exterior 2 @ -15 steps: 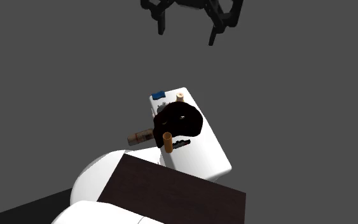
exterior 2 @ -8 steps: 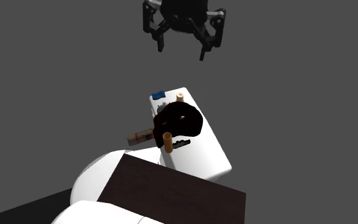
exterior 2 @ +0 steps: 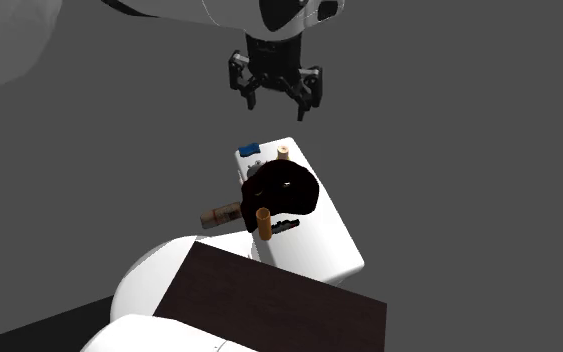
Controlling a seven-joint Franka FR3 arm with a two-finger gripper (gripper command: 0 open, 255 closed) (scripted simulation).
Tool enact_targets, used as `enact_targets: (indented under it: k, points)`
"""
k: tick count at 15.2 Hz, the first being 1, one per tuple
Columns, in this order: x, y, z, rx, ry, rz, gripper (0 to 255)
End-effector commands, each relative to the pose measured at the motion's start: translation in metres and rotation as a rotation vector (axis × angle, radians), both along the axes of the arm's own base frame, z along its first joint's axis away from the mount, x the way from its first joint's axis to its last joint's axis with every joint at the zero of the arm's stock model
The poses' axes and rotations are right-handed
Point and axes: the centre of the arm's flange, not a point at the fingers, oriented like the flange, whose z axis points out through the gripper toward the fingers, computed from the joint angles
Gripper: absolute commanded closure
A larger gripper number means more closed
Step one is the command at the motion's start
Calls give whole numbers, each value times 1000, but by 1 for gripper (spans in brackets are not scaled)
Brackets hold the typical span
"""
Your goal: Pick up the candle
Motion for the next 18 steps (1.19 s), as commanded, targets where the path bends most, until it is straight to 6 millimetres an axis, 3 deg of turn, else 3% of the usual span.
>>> enact_targets:
  k: [1,18]
  points:
    - [13,4,-22,-10,1,-14,0]
    - [119,52,-219,-96,32,-123,0]
